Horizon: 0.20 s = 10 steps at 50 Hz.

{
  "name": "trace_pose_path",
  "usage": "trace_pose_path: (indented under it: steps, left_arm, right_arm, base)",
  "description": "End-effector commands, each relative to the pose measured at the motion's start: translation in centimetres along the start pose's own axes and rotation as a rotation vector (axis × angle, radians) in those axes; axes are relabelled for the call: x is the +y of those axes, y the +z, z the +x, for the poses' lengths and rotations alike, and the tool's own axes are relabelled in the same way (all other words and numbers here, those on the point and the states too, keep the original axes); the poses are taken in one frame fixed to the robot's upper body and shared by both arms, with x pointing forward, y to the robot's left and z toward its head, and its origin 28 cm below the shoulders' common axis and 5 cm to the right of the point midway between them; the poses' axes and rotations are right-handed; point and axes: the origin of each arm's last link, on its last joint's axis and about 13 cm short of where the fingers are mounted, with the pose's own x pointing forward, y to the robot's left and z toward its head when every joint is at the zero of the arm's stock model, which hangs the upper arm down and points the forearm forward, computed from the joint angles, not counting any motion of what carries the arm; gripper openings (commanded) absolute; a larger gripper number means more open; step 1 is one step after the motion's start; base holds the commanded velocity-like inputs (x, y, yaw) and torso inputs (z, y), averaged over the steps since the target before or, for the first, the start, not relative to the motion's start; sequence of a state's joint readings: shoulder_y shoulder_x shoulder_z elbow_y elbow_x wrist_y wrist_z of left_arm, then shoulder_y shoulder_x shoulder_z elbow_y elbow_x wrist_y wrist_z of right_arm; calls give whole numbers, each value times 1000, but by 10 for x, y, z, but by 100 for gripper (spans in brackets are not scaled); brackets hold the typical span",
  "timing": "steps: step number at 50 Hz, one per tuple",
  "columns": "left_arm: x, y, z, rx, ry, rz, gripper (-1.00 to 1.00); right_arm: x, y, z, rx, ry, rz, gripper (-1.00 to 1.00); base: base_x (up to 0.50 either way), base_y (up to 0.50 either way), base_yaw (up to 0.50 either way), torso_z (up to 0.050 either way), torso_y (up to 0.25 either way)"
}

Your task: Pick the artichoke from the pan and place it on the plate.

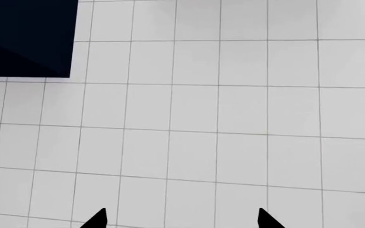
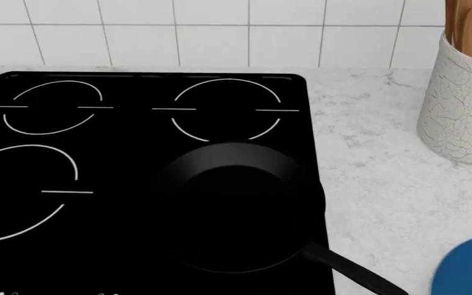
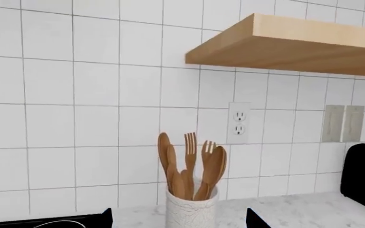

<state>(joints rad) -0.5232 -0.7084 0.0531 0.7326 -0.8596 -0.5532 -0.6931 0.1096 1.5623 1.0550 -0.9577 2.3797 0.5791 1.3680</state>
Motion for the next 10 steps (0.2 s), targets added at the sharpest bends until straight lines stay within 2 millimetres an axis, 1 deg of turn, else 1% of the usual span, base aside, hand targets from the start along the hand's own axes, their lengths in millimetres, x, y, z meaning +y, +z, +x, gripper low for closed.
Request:
trace_pose_path:
  steps: [1,10]
  left_arm:
    - [1,0,1,1,2,-2,100]
    - [1,-2,1,6,4,-1,100]
  right_arm:
    - [5,-5,4,-35,123,11,100]
    - [8,-8,8,-54,210,30,100]
  base:
    - [0,0,0,0,0]
    - [0,0,0,0,0]
